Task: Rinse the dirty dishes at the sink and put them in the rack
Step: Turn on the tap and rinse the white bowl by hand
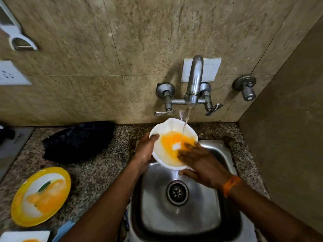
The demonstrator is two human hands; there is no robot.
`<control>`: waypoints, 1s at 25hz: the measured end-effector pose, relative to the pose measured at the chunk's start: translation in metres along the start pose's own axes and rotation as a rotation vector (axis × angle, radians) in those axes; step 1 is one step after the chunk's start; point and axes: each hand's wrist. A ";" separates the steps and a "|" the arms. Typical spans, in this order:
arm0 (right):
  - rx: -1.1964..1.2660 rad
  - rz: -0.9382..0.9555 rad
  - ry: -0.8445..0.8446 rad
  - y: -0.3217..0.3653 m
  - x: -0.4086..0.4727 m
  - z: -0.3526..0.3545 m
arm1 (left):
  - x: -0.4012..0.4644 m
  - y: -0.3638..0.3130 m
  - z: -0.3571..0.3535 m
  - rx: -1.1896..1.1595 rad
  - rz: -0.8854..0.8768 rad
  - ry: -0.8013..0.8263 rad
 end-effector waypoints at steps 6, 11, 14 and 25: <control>0.031 -0.171 -0.189 0.044 0.024 -0.015 | -0.006 0.016 -0.019 -0.286 0.121 0.108; 0.208 -0.325 -0.287 0.074 0.050 -0.014 | -0.029 0.031 -0.050 -0.389 -0.066 0.036; -0.048 -0.062 -0.114 0.036 0.018 -0.012 | -0.008 0.023 -0.015 -0.246 -0.060 -0.005; -0.053 0.012 -0.118 0.017 -0.007 -0.011 | -0.003 -0.001 0.012 -0.050 0.048 0.132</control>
Point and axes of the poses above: each hand's wrist, its own x-axis towards the middle knuckle, its own z-axis out of the back of the hand, y = z × x, and after that the axes turned 11 degrees about z, right-handed
